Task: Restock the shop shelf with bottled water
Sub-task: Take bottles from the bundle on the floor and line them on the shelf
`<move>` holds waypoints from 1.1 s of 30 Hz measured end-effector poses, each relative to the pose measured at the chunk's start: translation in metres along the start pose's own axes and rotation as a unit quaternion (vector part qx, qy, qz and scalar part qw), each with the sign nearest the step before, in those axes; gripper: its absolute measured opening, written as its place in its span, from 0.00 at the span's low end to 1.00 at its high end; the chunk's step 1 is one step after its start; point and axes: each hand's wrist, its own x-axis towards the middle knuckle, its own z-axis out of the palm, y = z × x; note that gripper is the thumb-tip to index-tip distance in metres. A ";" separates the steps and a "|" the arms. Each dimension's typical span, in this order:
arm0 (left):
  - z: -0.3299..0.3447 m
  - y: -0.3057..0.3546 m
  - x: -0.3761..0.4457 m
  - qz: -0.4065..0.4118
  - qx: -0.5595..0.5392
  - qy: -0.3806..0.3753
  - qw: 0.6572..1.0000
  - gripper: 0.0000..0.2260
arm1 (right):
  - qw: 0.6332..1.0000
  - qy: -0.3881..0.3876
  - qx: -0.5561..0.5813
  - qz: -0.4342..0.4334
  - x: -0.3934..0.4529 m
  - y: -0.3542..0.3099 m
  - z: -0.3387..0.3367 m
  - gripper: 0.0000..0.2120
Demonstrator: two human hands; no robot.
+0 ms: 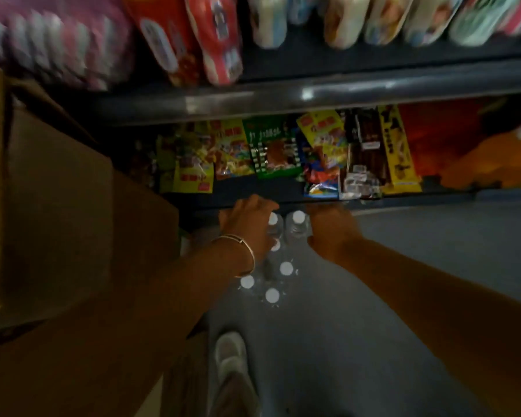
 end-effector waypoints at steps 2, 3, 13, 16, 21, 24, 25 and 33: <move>0.027 -0.012 0.024 -0.006 -0.006 -0.012 1.000 0.28 | 1.000 -0.011 0.006 0.016 0.026 0.004 0.034 0.27; 0.039 -0.017 0.035 -0.010 -0.009 -0.016 1.000 0.27 | 1.000 -0.016 0.010 0.022 0.038 0.006 0.050 0.28; 0.113 -0.045 0.120 -0.017 -0.005 0.002 1.000 0.30 | 0.976 0.013 0.188 0.109 0.141 0.034 0.143 0.44; 0.125 -0.054 0.129 -0.009 0.007 0.015 1.000 0.30 | 0.975 0.021 0.203 0.093 0.153 0.038 0.158 0.40; 0.134 -0.061 0.134 -0.003 -0.006 0.033 0.999 0.29 | 0.969 0.081 0.226 0.067 0.154 0.033 0.171 0.33; 0.132 -0.061 0.134 -0.006 -0.003 0.034 0.999 0.29 | 0.972 0.090 0.214 0.043 0.149 0.028 0.171 0.29; 0.130 -0.061 0.132 -0.006 0.000 0.033 0.999 0.30 | 0.971 0.098 0.214 0.043 0.145 0.028 0.169 0.27; 0.078 -0.026 0.097 0.014 0.015 0.012 1.000 0.32 | 0.957 0.143 0.248 0.038 0.096 0.037 0.094 0.30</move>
